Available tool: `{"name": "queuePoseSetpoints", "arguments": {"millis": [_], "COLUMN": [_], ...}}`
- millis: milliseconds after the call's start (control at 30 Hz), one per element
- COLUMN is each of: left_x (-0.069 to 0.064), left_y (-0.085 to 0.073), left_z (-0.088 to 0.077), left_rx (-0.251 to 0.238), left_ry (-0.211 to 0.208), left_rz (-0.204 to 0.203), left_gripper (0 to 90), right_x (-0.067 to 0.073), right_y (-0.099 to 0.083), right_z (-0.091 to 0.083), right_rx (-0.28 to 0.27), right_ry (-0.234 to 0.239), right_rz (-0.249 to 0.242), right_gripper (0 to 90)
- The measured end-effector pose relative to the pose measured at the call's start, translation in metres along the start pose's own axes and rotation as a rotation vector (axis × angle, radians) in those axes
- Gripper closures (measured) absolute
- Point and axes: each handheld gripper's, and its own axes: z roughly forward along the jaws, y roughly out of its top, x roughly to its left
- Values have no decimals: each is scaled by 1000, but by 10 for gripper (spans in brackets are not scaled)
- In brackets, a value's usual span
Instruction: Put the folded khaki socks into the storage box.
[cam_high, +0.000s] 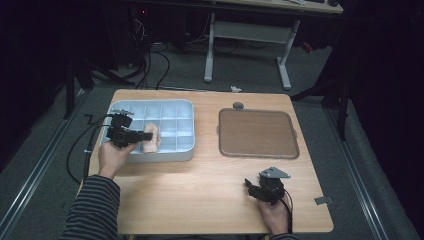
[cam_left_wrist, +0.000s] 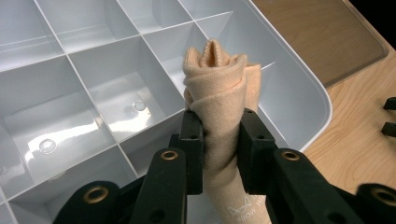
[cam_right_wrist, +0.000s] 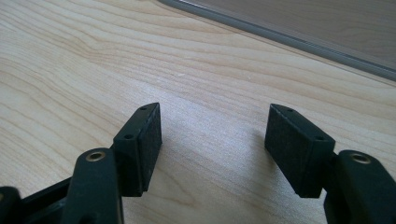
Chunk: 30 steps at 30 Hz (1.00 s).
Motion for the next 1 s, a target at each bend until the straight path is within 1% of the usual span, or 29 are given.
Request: {"name": "queuePoseSetpoints", "arguments": {"millis": [167, 233, 333, 467, 600, 700, 733, 800, 1000], "left_x": [1, 0, 0, 3, 2, 2, 3, 3, 4], "left_y": [0, 0, 0, -2, -2, -4, -4, -4, -5], "left_z": [3, 4, 8, 13, 16, 21, 22, 22, 25], "left_rx": [21, 29, 40, 64, 81, 112, 116, 116, 129], "left_ry": [25, 32, 32, 45, 67, 81, 85, 82, 89], "left_rz": [-14, -5, -4, -10, 0, 11, 10, 9, 19], "left_gripper": [744, 744, 744, 744, 744, 744, 745, 745, 745], "right_x": [0, 0, 0, 0, 0, 0, 0, 0, 0], "right_y": [0, 0, 0, 0, 0, 0, 0, 0, 0], "right_z": [0, 0, 0, 0, 0, 0, 0, 0, 0], "right_rx": [1, 1, 0, 1, 1, 1, 1, 1, 1], "right_ry": [0, -1, 0, 0, 0, 1, 1, 1, 1], "right_rz": [0, 1, 0, 0, 0, -1, -1, -2, -1], "right_gripper": [363, 363, 362, 361, 358, 357, 357, 357, 357]}}
